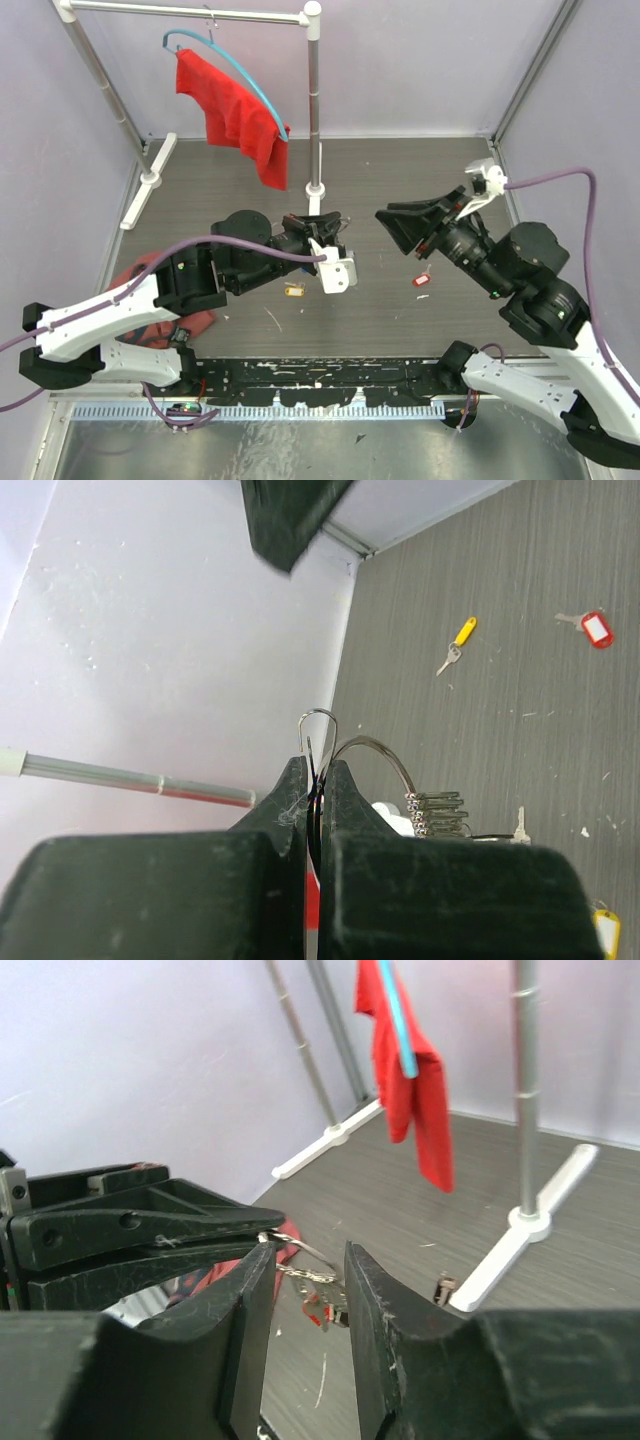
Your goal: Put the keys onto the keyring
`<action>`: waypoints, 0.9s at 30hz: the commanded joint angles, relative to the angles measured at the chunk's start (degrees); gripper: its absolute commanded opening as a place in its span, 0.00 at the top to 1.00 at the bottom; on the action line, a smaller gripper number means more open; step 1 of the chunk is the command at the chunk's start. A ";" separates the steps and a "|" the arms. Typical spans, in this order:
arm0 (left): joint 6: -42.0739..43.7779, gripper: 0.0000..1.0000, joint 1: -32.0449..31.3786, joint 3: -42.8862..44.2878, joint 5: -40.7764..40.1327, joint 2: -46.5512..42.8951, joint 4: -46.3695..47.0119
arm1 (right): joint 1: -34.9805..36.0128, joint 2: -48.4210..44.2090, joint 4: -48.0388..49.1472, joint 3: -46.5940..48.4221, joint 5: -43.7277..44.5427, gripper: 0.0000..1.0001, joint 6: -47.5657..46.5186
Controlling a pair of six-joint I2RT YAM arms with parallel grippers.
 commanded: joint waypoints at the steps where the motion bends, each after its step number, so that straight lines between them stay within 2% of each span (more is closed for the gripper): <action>1: 3.05 1.00 0.01 2.16 -2.08 0.03 -0.10 | 0.14 -0.93 -2.90 1.92 11.70 0.60 -0.79; 5: 3.98 1.00 0.01 2.42 -2.97 0.58 -0.77 | 0.12 3.15 -8.50 5.25 9.74 0.61 -0.05; 9: 4.88 1.00 0.01 2.16 -4.94 0.73 -2.00 | -0.09 10.22 -19.16 9.91 12.54 0.55 2.33; 11: 4.71 1.00 0.01 1.62 -5.48 0.22 -2.59 | -2.52 12.56 -21.35 9.44 11.41 0.54 3.34; 13: 3.99 1.00 -0.04 0.98 -5.58 -0.55 -3.04 | -10.43 13.89 -21.35 6.70 2.40 0.53 4.04; 16: 3.16 1.00 -0.01 -0.14 -6.36 -2.03 -3.42 | -27.07 15.24 -18.58 -0.41 -14.97 0.53 4.79; 17: 2.90 1.00 -0.01 -0.55 -6.69 -2.56 -3.47 | -29.68 15.86 -18.14 -2.18 -17.48 0.53 4.64; 20: 1.91 1.00 -0.01 -1.88 -6.99 -4.07 -3.56 | -31.30 18.32 -17.73 -6.54 -12.75 0.53 4.86; 27: 0.02 1.00 0.09 -4.98 -7.05 -6.36 -2.67 | -31.91 23.66 -16.35 -14.35 6.87 0.51 9.13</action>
